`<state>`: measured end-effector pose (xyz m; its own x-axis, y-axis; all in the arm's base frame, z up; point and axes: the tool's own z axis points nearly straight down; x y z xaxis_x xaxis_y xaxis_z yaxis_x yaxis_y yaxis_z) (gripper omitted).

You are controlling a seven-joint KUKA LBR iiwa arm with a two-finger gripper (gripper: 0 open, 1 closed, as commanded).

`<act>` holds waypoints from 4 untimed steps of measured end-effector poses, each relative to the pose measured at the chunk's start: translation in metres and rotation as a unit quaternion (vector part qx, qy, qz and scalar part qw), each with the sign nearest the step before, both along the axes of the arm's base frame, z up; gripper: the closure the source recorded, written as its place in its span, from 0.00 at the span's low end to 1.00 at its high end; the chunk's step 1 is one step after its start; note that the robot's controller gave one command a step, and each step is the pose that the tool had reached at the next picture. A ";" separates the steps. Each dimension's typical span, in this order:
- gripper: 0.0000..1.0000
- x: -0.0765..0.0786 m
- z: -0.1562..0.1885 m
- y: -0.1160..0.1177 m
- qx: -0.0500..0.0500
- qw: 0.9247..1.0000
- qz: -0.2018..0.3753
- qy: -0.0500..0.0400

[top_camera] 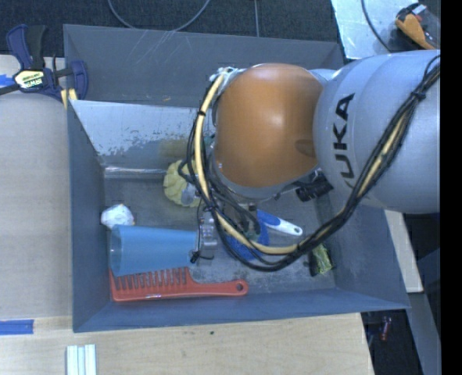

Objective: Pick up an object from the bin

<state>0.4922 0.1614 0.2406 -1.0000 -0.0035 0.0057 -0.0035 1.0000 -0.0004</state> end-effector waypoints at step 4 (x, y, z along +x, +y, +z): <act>0.00 0.007 -0.122 0.013 0.002 0.998 0.070 -0.005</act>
Offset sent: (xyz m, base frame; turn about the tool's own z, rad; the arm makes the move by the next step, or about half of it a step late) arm 0.0136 0.0137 -0.0950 -0.1617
